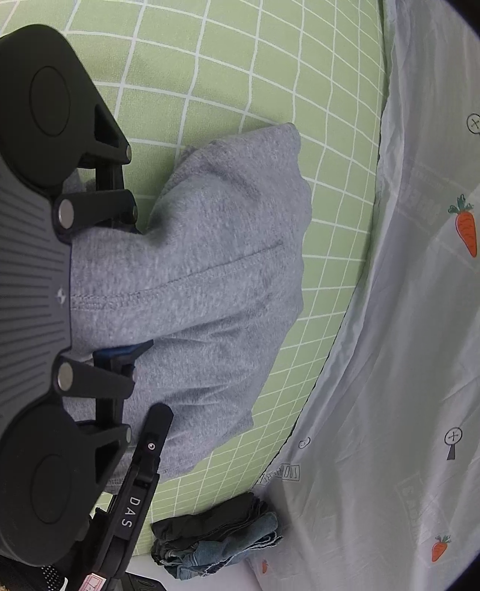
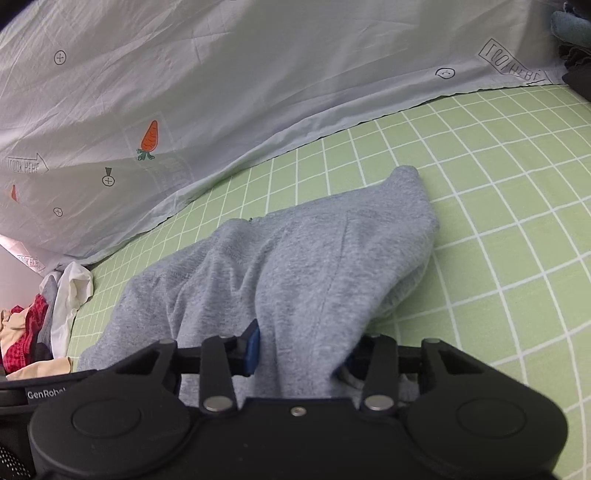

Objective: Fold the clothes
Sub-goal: 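Slide both grippers under the folded hoodie edges and grasp it, then carry the folded hoodie with both grippers onto the folded jeans stack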

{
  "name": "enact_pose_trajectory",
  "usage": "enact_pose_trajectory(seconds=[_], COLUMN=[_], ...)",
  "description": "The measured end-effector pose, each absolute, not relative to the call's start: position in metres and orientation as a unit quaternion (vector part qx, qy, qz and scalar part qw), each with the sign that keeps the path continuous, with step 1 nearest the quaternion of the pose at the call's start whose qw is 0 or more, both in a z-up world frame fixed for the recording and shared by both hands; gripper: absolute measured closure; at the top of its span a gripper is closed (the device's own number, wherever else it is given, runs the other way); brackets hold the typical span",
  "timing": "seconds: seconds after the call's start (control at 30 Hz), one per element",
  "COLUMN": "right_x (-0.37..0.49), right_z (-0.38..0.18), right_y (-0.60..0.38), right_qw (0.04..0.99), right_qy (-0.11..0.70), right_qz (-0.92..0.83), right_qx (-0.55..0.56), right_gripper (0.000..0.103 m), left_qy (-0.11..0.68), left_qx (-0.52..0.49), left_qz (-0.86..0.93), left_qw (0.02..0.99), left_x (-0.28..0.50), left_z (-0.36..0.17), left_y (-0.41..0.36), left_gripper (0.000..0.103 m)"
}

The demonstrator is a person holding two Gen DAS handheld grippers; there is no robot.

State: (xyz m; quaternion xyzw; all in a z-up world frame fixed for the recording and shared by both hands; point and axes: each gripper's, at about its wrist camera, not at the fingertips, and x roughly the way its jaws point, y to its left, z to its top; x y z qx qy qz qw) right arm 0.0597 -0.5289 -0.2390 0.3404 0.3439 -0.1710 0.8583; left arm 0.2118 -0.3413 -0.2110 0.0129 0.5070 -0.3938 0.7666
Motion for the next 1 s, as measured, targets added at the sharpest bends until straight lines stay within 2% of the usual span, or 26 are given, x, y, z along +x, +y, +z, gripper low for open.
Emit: enact_pose_trajectory(seconds=[0.17, 0.4, 0.67, 1.0], right_x=[0.012, -0.066, -0.146, -0.236], right_z=[-0.222, -0.199, -0.174, -0.113], right_y=[-0.509, -0.531, -0.556, -0.612], right_qw=[0.871, 0.867, 0.861, 0.861], right_qy=[0.322, 0.297, 0.266, 0.217], right_qz=[-0.166, -0.187, -0.250, -0.321], right_qx=[0.330, 0.354, 0.353, 0.329], right_gripper=[0.068, 0.069, 0.069, 0.069], left_qy=[0.483, 0.473, 0.461, 0.441], left_qx=[0.035, 0.033, 0.060, 0.028], left_qz=[-0.414, -0.439, -0.518, -0.595], left_qw=[0.771, 0.763, 0.718, 0.671], left_x=[0.160, 0.092, 0.037, -0.019], left_z=[-0.189, -0.175, -0.162, -0.134], left_y=[-0.342, -0.353, -0.401, -0.485], left_gripper=[0.057, 0.058, 0.058, 0.058])
